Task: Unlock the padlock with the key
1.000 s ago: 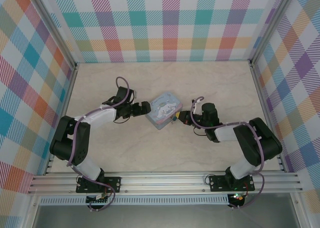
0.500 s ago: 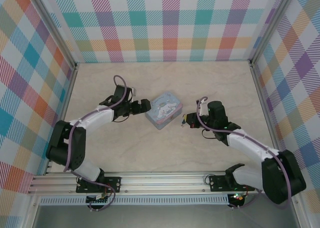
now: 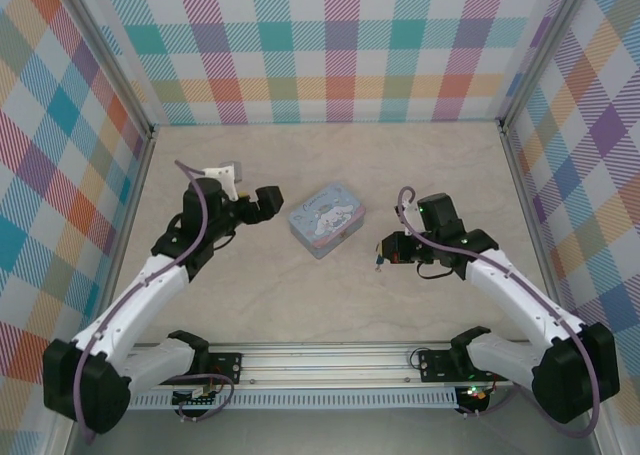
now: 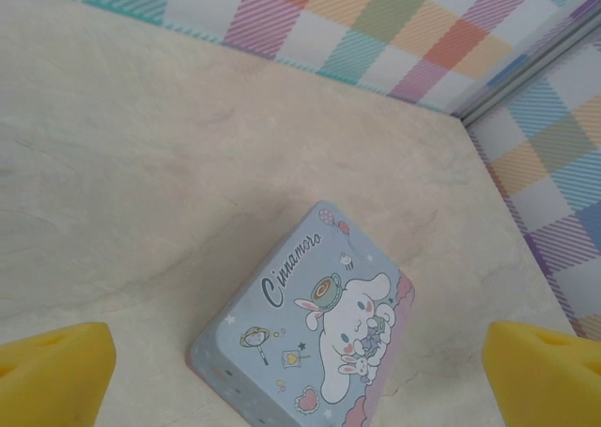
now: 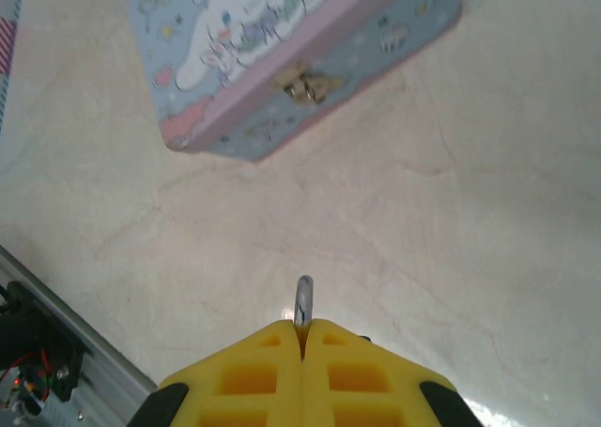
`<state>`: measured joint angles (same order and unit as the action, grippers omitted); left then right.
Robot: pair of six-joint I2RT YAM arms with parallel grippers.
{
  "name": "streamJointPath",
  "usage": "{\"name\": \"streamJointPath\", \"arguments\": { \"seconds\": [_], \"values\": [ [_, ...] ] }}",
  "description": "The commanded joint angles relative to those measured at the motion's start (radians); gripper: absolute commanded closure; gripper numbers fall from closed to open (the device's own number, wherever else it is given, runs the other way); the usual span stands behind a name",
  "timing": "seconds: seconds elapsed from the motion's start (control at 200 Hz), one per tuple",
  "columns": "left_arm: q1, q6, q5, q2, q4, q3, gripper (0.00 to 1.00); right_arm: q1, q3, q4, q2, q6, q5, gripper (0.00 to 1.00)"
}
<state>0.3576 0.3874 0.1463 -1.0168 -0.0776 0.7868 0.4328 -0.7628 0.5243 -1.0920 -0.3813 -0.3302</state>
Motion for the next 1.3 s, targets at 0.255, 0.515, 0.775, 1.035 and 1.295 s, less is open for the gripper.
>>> {"name": "streamJointPath", "arguments": {
  "seconds": [0.255,0.515,0.775,1.035,1.295],
  "values": [
    [0.001,-0.103,-0.089,0.221,-0.035,-0.078,0.00,0.081,-0.097,0.155,-0.202,-0.107,-0.061,0.99],
    [0.001,-0.155,-0.108,0.258,-0.059,-0.073,0.00,0.166,-0.141,0.093,-0.378,-0.141,-0.087,0.99],
    [0.001,-0.171,-0.121,0.263,-0.088,-0.069,0.00,0.184,-0.188,0.073,-0.506,-0.125,-0.133,0.99],
    [0.001,-0.180,-0.136,0.271,-0.106,-0.067,0.00,0.188,-0.194,0.063,-0.558,-0.117,-0.148,0.99],
    [0.001,-0.183,-0.138,0.277,-0.114,-0.062,0.00,0.191,-0.188,0.043,-0.581,-0.117,-0.153,0.99]
  ]
}}
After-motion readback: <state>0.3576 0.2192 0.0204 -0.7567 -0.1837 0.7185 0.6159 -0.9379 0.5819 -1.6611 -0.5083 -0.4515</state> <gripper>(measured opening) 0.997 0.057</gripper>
